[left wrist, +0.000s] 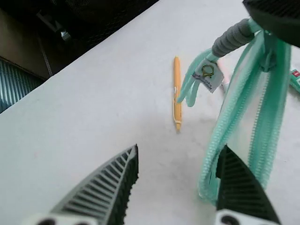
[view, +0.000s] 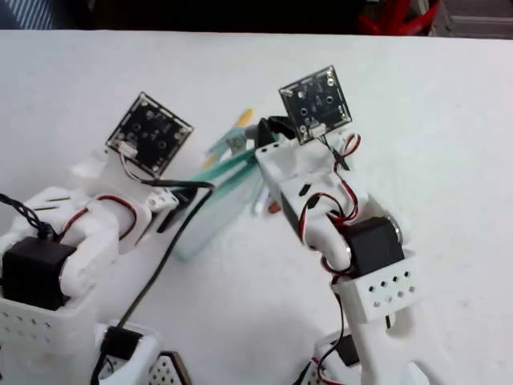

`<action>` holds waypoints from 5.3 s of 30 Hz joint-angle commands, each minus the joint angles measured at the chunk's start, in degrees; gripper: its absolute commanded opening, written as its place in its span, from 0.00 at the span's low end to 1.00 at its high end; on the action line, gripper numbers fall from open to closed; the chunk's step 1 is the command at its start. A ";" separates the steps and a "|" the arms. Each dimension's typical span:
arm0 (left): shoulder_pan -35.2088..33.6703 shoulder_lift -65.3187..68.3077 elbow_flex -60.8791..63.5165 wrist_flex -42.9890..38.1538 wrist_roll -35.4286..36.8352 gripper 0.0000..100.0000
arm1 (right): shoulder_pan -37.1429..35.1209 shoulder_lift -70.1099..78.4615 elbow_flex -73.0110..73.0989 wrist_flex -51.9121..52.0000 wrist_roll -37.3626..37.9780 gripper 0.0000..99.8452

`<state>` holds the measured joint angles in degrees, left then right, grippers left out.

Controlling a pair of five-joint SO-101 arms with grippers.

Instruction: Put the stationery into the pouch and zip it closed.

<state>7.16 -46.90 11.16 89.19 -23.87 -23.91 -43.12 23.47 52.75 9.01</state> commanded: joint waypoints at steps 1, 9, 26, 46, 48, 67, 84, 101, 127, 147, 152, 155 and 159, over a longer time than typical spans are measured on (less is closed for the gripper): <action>-1.89 0.40 0.88 -0.26 -0.97 0.27 | 1.10 -0.31 1.23 -2.07 1.41 0.02; -1.71 0.66 0.97 -0.62 -0.70 0.27 | -7.34 -2.51 -0.88 4.97 2.02 0.19; -1.54 0.31 3.43 -0.35 -0.70 0.27 | -10.33 -13.93 -5.19 27.65 32.70 0.26; -1.63 0.22 6.07 -0.70 -0.97 0.27 | -17.45 11.82 -33.05 38.29 55.47 0.44; -1.63 0.22 5.89 -0.70 -0.97 0.27 | -17.36 12.26 -34.81 39.69 57.85 0.43; -2.07 0.22 6.15 -0.79 -0.88 0.27 | -16.13 26.51 -33.58 45.58 72.00 0.29; -7.25 0.13 0.62 -8.79 4.13 0.30 | -11.12 16.57 -33.32 43.65 62.24 0.02; -4.35 0.13 -26.20 8.35 10.11 0.30 | -13.76 9.63 -22.77 30.37 41.23 0.02; -10.42 -37.23 0.26 12.84 -7.74 0.30 | -13.49 -4.09 -22.77 41.71 37.63 0.02; -10.15 -57.54 13.45 5.45 7.21 0.24 | -13.67 -4.09 -22.77 44.97 37.63 0.02; -10.15 -57.54 20.57 3.52 3.25 0.24 | -13.85 -4.09 -22.77 44.97 37.54 0.02; -10.07 -57.36 23.38 4.04 -3.43 0.24 | -13.93 -4.09 -22.77 44.79 37.71 0.02; -10.15 -57.63 29.80 3.69 -15.12 0.24 | -13.93 -4.09 -22.77 44.09 37.98 0.02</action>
<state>-2.86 -104.75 37.71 94.46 -31.87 -38.15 -46.55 1.23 97.58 47.25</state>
